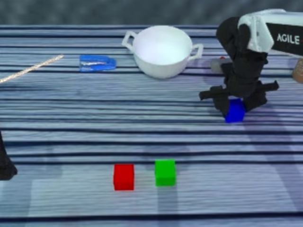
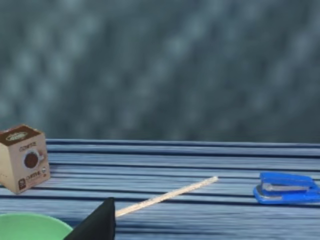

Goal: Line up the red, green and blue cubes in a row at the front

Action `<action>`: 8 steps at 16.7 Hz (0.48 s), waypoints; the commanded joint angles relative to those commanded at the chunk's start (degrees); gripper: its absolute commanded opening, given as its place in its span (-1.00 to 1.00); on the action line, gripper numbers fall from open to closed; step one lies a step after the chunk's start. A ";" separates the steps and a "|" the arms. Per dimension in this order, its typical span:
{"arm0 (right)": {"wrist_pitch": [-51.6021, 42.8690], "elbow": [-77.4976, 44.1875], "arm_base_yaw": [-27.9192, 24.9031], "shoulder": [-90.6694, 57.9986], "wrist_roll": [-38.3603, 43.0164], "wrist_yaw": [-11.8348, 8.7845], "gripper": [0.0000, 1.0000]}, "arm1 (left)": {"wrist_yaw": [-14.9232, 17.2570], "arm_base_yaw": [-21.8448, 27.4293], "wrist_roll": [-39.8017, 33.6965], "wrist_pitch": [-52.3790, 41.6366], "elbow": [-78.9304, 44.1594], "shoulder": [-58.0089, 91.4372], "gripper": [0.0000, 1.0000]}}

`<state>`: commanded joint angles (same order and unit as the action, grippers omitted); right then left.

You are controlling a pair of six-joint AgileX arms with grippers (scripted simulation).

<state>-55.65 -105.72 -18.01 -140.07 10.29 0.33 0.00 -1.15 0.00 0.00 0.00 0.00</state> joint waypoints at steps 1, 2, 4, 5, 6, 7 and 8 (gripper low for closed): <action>-0.20 -0.13 0.18 0.77 -0.01 0.12 -1.00 | 0.00 0.00 0.00 0.00 0.00 0.00 1.00; -0.40 -0.32 0.13 0.81 -0.04 0.11 -1.00 | 0.00 0.00 0.00 0.00 0.00 0.00 1.00; -2.60 -2.10 0.00 1.43 -0.06 0.10 -1.00 | 0.00 0.00 0.00 0.00 0.00 0.00 1.00; -4.53 -3.36 -0.03 1.98 -0.03 0.11 -1.00 | 0.00 0.00 0.00 0.00 0.00 0.00 1.00; -6.86 -4.71 -0.08 2.62 -0.02 0.11 -1.00 | 0.00 0.00 0.00 0.00 0.00 0.00 1.00; -9.19 -6.08 -0.16 3.26 -0.03 0.10 -1.00 | 0.00 0.00 0.00 0.00 0.00 0.00 1.00; -11.10 -7.32 -0.24 3.89 -0.05 0.08 -1.00 | 0.00 0.00 0.00 0.00 0.00 0.00 1.00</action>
<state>-66.75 -113.05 -18.25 -136.18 10.24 0.41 0.00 -1.15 0.00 0.00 0.00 0.00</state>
